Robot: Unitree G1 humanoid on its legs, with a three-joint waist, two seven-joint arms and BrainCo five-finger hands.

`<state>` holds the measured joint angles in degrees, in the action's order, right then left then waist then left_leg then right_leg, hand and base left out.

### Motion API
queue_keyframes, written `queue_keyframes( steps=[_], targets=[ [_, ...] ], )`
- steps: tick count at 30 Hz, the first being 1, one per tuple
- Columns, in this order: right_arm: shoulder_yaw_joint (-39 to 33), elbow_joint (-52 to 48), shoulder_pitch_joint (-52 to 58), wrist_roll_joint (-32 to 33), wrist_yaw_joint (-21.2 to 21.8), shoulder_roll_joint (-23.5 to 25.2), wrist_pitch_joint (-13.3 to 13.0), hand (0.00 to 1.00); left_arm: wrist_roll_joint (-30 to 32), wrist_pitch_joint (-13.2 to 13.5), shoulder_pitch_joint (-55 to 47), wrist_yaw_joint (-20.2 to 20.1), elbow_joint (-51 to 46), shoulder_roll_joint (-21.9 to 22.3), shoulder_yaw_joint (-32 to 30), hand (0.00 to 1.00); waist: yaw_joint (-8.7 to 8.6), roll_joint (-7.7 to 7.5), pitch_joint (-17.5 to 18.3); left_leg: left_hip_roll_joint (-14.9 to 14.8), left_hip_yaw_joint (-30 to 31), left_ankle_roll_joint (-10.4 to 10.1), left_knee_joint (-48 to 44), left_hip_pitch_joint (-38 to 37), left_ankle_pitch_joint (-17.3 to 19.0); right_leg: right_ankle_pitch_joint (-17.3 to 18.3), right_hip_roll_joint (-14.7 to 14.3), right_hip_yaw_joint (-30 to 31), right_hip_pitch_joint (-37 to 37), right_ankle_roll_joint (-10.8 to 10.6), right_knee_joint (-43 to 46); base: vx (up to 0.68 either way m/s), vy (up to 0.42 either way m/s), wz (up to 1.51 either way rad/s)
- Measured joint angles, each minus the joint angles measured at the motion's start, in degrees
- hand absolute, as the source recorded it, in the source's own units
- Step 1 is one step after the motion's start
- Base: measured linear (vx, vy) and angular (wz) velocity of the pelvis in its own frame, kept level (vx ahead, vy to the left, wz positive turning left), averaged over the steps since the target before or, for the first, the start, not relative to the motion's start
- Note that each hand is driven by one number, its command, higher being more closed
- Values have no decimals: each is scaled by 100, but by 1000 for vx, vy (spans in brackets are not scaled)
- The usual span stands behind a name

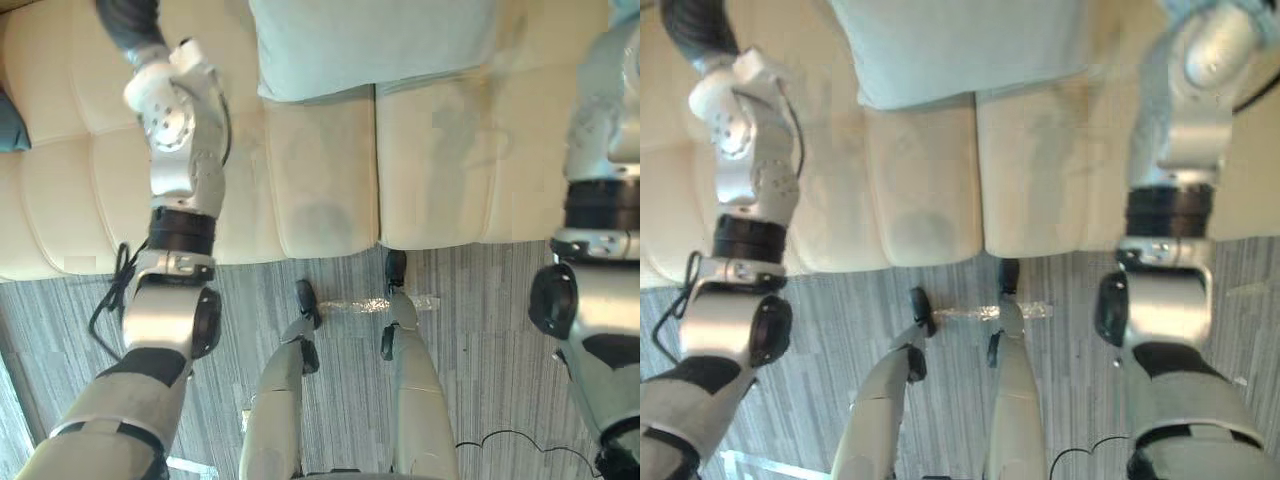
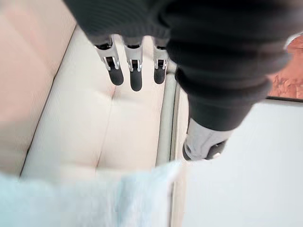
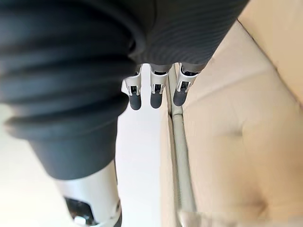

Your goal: Pick up cushions and gather them together orderly.

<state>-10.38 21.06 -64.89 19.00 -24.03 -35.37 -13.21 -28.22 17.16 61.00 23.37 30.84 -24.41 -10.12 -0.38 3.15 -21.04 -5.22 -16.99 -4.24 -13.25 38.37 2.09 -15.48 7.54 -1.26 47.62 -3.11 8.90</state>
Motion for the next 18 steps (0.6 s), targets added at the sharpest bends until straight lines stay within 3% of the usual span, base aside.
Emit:
queue_keyframes(
  steps=[3,6,9,12,14,18],
  targets=[
    [-221,-19,865,207,239,-128,0,0,-119,-17,-569,-210,-265,-177,-151,0,-41,-45,-5,-127,6,-66,-265,-213,177,292,-62,2,-388,20,-35,32,-86,-5],
    [-309,-654,1994,240,470,-135,-7,0,-110,-4,-1611,-472,-1175,-180,-175,0,-47,-71,9,-334,-16,-123,-680,-387,474,639,-183,-27,-760,113,-42,36,-115,-17],
    [-306,-1551,3501,129,750,21,-35,0,41,2,-2928,-731,-1969,126,-16,0,-65,-96,30,-459,-45,-138,-677,-642,536,735,-266,-95,-1016,132,-31,23,-108,-6],
    [-288,-1819,4800,-82,981,776,-27,0,247,-41,-4286,-1016,-2160,930,509,0,-73,-167,158,-532,-149,-190,-495,-1075,504,853,-293,-184,-1379,169,-10,37,-77,8],
    [-206,-1775,5739,-341,1230,1493,15,0,604,-232,-5313,-1325,-2076,1444,1082,0,-31,-289,391,-506,-156,-206,-342,-1443,502,993,-297,-211,-1650,166,45,48,-46,4],
    [148,-910,6700,-794,1596,2479,121,0,1156,-429,-6202,-1730,-1189,1874,1558,0,28,-447,897,-468,-162,-224,-73,-2094,515,1220,-294,-249,-2185,141,82,66,-19,2]
  ],
)
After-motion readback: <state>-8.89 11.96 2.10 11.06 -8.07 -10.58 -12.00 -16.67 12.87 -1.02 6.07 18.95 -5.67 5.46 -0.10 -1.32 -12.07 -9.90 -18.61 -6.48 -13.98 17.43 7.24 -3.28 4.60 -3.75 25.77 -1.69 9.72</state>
